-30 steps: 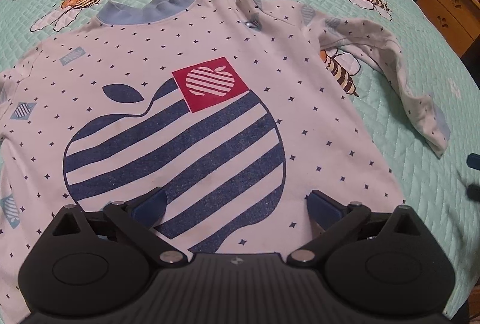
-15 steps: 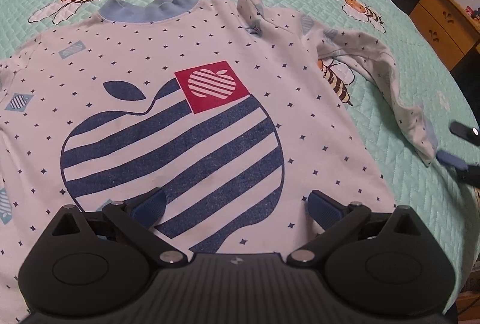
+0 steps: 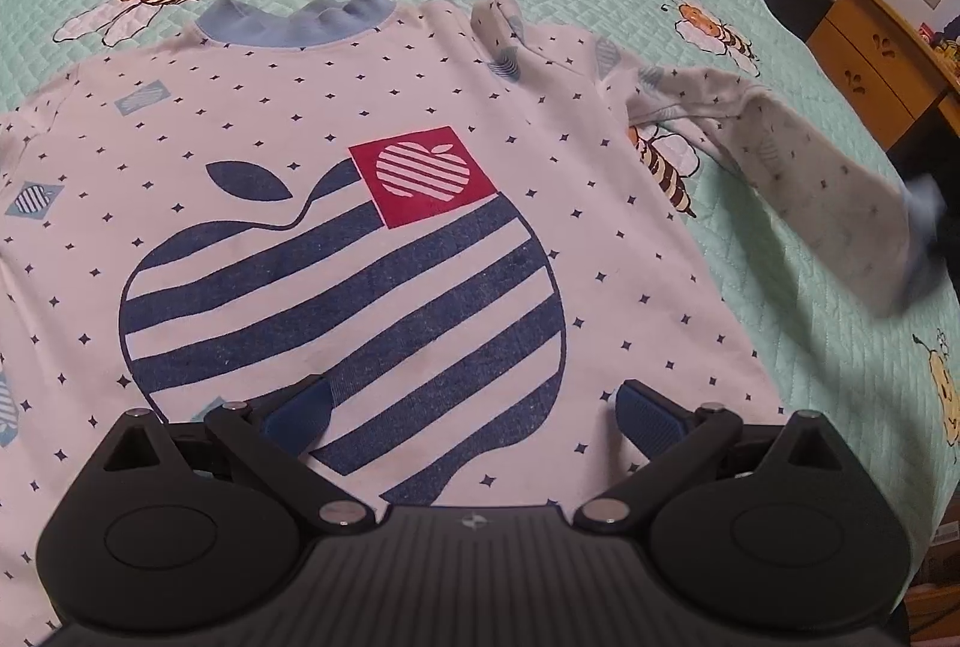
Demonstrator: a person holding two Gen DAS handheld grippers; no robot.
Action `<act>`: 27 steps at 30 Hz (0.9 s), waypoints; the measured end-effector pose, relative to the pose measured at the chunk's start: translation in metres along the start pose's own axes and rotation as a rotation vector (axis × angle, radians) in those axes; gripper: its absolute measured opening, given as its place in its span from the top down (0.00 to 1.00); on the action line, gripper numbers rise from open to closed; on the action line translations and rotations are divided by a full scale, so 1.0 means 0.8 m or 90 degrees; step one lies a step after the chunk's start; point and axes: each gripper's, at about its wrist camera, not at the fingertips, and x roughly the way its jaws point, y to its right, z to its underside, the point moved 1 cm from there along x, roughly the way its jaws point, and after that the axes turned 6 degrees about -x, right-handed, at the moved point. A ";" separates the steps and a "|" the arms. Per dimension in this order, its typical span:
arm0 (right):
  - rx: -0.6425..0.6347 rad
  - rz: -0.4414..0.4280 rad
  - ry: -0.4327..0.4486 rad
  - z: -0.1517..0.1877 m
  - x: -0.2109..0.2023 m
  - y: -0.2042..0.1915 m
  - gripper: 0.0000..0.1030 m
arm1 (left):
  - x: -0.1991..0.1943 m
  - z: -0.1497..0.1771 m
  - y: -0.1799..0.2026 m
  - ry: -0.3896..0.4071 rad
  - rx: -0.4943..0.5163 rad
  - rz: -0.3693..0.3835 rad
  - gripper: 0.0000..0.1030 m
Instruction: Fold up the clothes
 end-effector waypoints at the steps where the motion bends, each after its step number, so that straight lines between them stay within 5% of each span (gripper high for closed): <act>1: -0.032 -0.005 -0.049 0.010 0.007 -0.015 0.83 | 0.000 0.000 0.000 0.001 0.000 0.001 0.00; 4: -0.065 0.044 -0.145 0.050 0.021 -0.040 0.78 | -0.001 0.001 -0.002 0.003 -0.003 0.008 0.00; 6: 0.060 0.042 -0.127 0.073 0.013 -0.028 0.74 | -0.002 0.001 -0.005 0.005 -0.007 0.015 0.00; 10: 0.401 0.042 -0.014 0.115 -0.011 0.011 0.44 | -0.003 0.000 -0.010 0.007 -0.017 0.028 0.00; 12: 0.497 0.020 0.014 0.126 -0.004 0.023 0.44 | -0.004 0.000 -0.011 0.008 -0.021 0.032 0.00; 21: 0.698 -0.027 0.043 0.116 0.071 0.035 0.45 | -0.005 0.002 -0.015 0.016 -0.026 0.047 0.00; 24: 0.733 -0.028 0.054 0.111 0.086 0.041 0.53 | -0.006 0.002 -0.015 0.016 -0.022 0.047 0.00; 26: 0.713 -0.034 0.040 0.106 0.096 0.042 0.76 | -0.006 0.002 -0.016 0.016 -0.024 0.049 0.00; 27: 0.704 -0.036 0.036 0.105 0.098 0.047 0.99 | -0.006 0.002 -0.017 0.015 -0.026 0.051 0.00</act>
